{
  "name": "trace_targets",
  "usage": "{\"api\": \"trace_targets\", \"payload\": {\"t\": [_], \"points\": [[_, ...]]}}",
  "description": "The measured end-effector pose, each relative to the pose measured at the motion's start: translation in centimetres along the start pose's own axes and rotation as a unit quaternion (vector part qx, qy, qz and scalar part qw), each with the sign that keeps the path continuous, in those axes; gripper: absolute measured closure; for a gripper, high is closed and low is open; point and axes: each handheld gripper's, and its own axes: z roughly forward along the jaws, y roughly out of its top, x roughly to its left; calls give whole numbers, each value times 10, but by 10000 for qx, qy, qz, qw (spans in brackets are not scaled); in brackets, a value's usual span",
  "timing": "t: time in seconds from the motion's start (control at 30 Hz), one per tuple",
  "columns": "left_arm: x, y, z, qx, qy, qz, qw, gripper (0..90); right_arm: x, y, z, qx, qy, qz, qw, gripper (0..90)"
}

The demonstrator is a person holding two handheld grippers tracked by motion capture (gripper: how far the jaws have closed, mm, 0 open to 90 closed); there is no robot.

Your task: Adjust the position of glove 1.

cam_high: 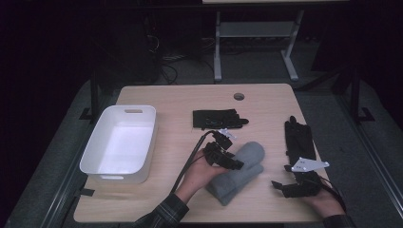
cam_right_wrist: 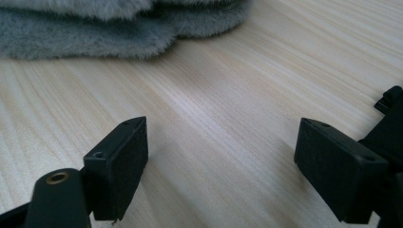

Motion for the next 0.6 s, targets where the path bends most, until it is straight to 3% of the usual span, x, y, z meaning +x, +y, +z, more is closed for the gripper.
{"api": "trace_targets", "payload": {"t": [0.2, 0.3, 0.43, 0.5, 0.6], "points": [[5, 4, -18, -204, 166, 207, 9994, 349, 0, 0, 0, 1, -2, -16, 10000, 184], [9, 7, -20, -296, 139, 300, 9990, 304, 0, 0, 0, 1, -3, -16, 10000, 184], [16, 13, -13, -393, 145, 447, 9981, 194, 0, 0, 0, 1, -1, -5, 10000, 184], [21, 15, -8, -345, 109, 517, 9980, 183, 0, 0, 0, 0, 2, -2, 10000, 184], [25, 19, 2, -328, 14, 457, 9984, 180, 0, 0, 0, 0, 3, -1, 10000, 184]]}}
